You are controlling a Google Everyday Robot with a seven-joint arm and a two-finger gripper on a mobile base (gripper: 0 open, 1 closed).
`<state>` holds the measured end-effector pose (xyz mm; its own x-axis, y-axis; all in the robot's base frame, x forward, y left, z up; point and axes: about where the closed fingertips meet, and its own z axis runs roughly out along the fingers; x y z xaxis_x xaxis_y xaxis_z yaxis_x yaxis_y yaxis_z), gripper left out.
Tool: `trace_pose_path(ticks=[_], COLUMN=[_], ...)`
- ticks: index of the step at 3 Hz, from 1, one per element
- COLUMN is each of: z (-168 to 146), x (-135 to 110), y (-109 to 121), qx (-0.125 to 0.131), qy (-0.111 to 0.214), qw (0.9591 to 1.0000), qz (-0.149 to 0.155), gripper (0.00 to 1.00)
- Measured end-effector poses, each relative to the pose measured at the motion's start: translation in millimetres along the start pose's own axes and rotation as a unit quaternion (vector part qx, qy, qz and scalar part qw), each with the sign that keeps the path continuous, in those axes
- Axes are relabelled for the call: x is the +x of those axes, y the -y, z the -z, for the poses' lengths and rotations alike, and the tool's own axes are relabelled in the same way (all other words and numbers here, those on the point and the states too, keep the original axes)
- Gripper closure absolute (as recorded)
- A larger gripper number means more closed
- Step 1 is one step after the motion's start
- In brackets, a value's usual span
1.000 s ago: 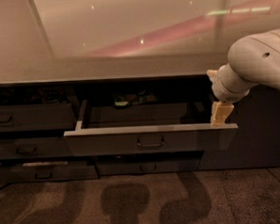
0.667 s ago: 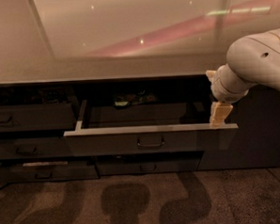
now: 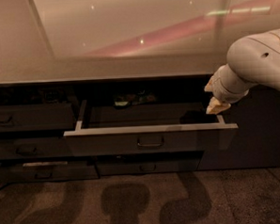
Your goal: Open top drawer
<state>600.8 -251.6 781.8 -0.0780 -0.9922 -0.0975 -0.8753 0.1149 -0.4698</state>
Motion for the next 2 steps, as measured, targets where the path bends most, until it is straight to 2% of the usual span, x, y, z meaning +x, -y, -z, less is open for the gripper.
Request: trace_pose_path(ticks=[1,2], z=[0.0,-2.3], x=[0.0,-1.1], y=[0.0,-1.1], qx=[0.0,-0.013], qy=[0.0,0.017], qw=[1.0,0.9998], qz=[0.0,0.002], gripper=[0.66,0.89])
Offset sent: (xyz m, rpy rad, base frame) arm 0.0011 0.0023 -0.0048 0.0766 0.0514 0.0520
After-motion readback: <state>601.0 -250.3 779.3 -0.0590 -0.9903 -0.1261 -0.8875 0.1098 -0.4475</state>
